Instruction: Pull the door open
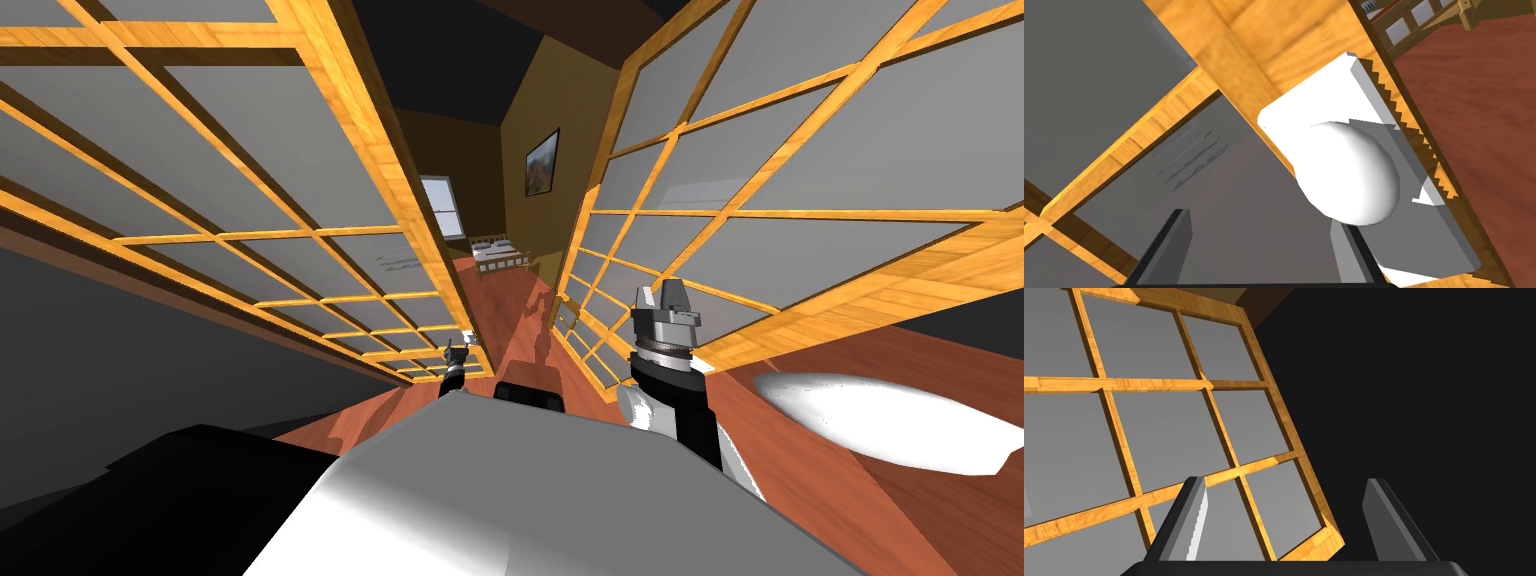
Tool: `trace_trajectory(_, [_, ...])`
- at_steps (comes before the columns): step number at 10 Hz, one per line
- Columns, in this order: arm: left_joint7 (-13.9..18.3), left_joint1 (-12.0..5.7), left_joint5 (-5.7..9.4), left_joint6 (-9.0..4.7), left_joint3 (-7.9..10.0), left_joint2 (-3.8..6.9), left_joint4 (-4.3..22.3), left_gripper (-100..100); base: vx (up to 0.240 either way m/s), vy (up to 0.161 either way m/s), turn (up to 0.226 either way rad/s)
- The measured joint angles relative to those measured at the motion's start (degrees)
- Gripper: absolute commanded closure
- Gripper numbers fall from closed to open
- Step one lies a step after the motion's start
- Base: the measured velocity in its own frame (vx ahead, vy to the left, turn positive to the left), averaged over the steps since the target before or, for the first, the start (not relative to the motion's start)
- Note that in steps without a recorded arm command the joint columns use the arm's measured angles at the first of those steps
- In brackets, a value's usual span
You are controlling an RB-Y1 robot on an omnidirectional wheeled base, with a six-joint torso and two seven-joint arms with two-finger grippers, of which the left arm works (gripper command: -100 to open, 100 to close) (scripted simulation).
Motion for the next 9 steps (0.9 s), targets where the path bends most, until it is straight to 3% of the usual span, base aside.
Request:
trace_trajectory(1, [0.4, -0.26, -0.12, -0.65, -0.24, 0.05, 0.9, -100, -0.031, 0.002, -0.063])
trace_trajectory(2, [1.8, -0.27, 0.70, -0.73, -0.61, 0.42, 0.9, -100, -0.041, 0.012, -0.046])
trace_trajectory(4, [2.2, 1.05, 1.38, 0.16, -0.84, 0.21, -1.4, -100, -0.016, 0.001, -0.001])
trace_trajectory(5, [2.5, 1.01, 1.32, -0.13, -1.01, 0.33, -1.0, -100, -0.001, -0.004, 0.013])
trace_trajectory(6, [3.0, -0.14, 1.19, -0.99, -1.18, 0.19, 1.1, -100, -0.029, -0.002, -0.067])
trace_trajectory(7, [4.2, -0.29, 1.98, -1.20, -1.54, 0.32, 1.4, -100, -0.042, 0.006, -0.059])
trace_trajectory(8, [4.7, 0.43, 2.56, -0.58, -1.66, 0.35, 0.0, -100, -0.050, 0.010, -0.063])
trace_trajectory(9, [5.9, 0.08, 3.47, -0.34, -2.12, 0.71, 0.1, -100, -0.045, 0.016, -0.040])
